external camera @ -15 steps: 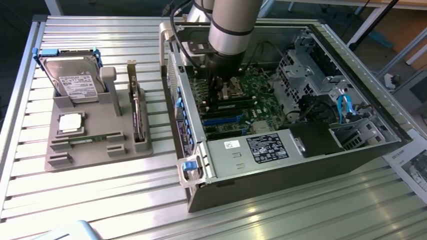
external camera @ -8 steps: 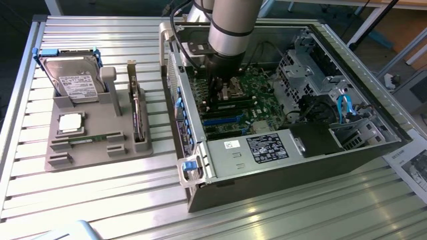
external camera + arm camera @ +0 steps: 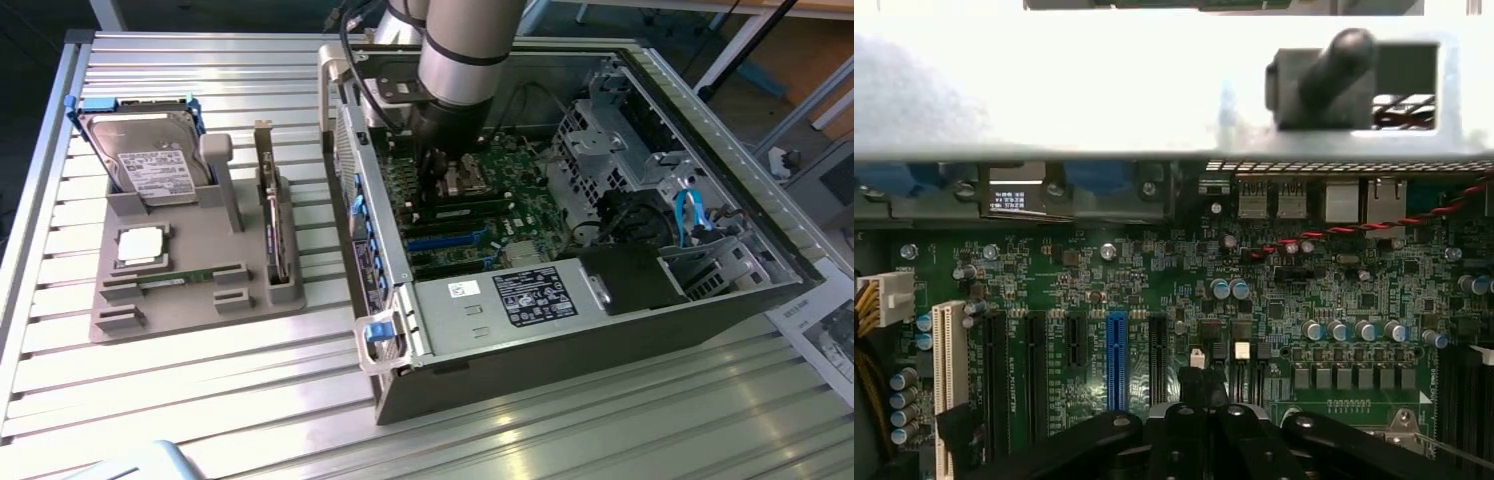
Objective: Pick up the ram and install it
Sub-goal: 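Press down the ram until it locks into place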
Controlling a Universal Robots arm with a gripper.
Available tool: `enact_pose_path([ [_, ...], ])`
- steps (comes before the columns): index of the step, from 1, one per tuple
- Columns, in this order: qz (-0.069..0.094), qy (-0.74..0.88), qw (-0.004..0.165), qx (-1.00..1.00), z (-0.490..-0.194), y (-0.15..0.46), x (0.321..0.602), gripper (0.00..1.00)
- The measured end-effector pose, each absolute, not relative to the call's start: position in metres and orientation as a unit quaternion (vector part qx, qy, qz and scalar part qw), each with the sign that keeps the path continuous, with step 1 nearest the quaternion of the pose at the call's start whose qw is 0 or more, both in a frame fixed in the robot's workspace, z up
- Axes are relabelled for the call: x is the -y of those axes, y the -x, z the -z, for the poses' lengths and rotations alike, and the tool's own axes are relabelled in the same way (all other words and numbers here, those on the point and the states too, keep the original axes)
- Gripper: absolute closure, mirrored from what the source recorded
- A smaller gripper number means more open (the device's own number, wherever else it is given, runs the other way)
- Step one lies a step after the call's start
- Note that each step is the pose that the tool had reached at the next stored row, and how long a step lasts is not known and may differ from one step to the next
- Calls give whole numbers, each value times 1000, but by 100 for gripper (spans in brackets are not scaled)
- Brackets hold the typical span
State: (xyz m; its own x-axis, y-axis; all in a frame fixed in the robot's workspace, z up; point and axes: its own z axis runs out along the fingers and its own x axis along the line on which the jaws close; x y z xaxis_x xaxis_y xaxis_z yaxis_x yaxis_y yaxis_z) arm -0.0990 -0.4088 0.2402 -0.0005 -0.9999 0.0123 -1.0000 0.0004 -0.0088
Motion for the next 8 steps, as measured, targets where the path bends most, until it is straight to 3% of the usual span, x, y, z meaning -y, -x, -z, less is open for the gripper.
enact_pose_path([
  [8,-7,-707,2,707,-259,99,409,90],
])
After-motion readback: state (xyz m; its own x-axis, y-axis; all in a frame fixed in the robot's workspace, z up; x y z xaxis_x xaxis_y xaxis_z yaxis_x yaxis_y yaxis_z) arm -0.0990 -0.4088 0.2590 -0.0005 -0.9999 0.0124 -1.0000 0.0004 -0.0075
